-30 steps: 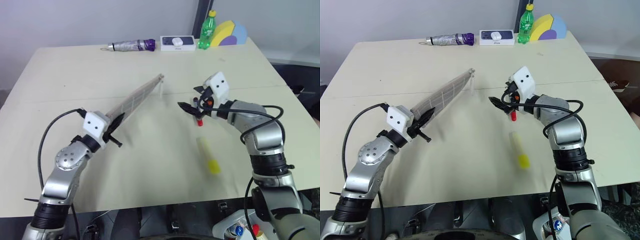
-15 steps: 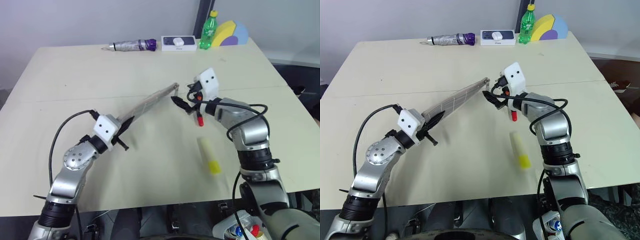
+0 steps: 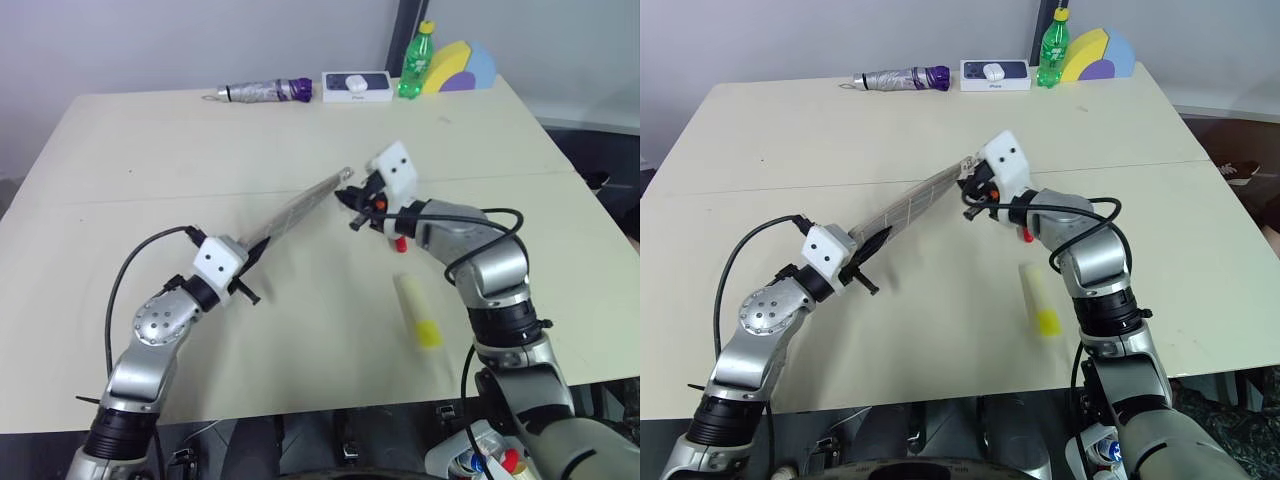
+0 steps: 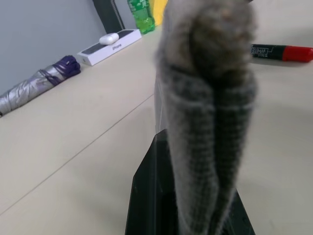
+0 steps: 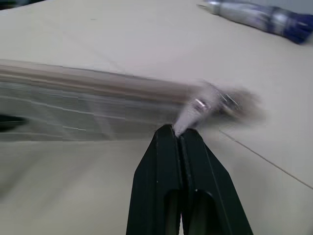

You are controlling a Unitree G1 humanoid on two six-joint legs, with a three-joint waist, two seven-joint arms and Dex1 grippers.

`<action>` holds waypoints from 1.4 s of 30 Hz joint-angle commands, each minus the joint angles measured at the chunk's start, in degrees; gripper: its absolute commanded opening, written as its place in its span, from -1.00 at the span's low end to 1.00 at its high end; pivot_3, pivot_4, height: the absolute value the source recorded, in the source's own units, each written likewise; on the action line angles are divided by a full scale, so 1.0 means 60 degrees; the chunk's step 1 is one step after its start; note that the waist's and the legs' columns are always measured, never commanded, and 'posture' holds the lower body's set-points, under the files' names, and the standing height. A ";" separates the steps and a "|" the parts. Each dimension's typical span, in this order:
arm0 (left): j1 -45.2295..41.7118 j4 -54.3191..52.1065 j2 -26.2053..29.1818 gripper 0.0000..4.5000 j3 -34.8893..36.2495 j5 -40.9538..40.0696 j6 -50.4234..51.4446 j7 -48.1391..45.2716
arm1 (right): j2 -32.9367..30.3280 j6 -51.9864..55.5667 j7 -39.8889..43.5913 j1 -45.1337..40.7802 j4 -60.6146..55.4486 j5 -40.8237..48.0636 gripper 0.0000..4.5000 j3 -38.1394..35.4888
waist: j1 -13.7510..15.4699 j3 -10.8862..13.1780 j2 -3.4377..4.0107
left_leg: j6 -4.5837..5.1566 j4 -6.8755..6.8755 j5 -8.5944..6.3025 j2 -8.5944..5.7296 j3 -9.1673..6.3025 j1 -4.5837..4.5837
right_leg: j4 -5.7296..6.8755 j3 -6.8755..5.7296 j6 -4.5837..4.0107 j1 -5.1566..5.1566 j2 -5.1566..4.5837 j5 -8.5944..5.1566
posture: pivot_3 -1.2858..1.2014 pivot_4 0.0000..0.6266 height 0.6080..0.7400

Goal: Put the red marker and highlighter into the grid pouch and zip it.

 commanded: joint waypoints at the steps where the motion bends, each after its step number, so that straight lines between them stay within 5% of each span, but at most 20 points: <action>1: -0.0232 -0.0102 -0.0244 -1.00 -0.0265 0.0312 -0.0080 0.0224 | 0.0185 0.0363 0.0125 -0.0028 -0.1155 0.0245 -0.98 0.0628 | 0.0000 0.0000 0.0000 | 0.0000 0.0001 0.0000 0.0000 0.0000 -0.0001 | 0.0000 0.0000 0.0001 0.0000 0.0000 0.0000 | 0.03 -0.52 1.00; 13: -0.0500 0.0126 -0.0782 -1.00 -0.0610 0.0768 0.0023 0.0495 | 0.0147 0.1019 0.0536 -0.0053 -0.2327 0.0400 -0.98 0.1939 | -0.0006 -0.0002 -0.0003 | 0.0001 0.0017 -0.0001 0.0000 -0.0007 -0.0003 | 0.0002 -0.0002 0.0007 0.0004 0.0004 0.0004 | 0.03 -0.52 1.00; 28: 0.0134 -0.0459 0.0043 -1.00 0.0002 0.0274 -0.0128 -0.0211 | -0.1491 0.0710 -0.0277 -0.0136 -0.0437 -0.0572 -0.98 0.0340 | -0.0010 -0.0002 -0.0003 | 0.0001 0.0024 -0.0001 0.0000 -0.0005 -0.0003 | 0.0002 0.0000 0.0009 0.0007 0.0002 0.0006 | 0.03 -0.52 1.00; 31: -0.0001 -0.0324 -0.0016 -1.00 -0.0190 0.0651 -0.0197 -0.0056 | -0.1424 0.0837 -0.0164 -0.0208 -0.0492 -0.0289 -0.57 0.0150 | -0.0005 -0.0002 -0.0003 | 0.0001 0.0024 -0.0001 0.0000 -0.0005 -0.0003 | 0.0003 0.0000 0.0009 0.0006 0.0003 0.0006 | 0.03 -0.52 1.00; 35: -0.0280 -0.0070 -0.0240 -1.00 -0.0421 0.1347 -0.0334 0.0449 | -0.1224 0.1254 -0.0039 -0.0213 -0.1008 0.0234 0.24 -0.0139 | 0.0002 -0.0002 -0.0002 | 0.0001 0.0024 -0.0001 0.0000 -0.0004 -0.0004 | 0.0003 0.0001 0.0010 0.0006 0.0003 0.0006 | 0.03 -0.52 1.00; 42: -0.0369 0.0063 -0.0480 -1.00 -0.0666 0.1687 -0.0527 0.0689 | -0.0970 0.1559 -0.0288 -0.0178 -0.1120 0.0583 0.24 -0.0502 | 0.0000 -0.0002 -0.0003 | 0.0002 0.0025 -0.0001 0.0000 -0.0005 -0.0006 | 0.0002 0.0001 0.0011 0.0006 0.0002 0.0007 | 0.03 -0.52 1.00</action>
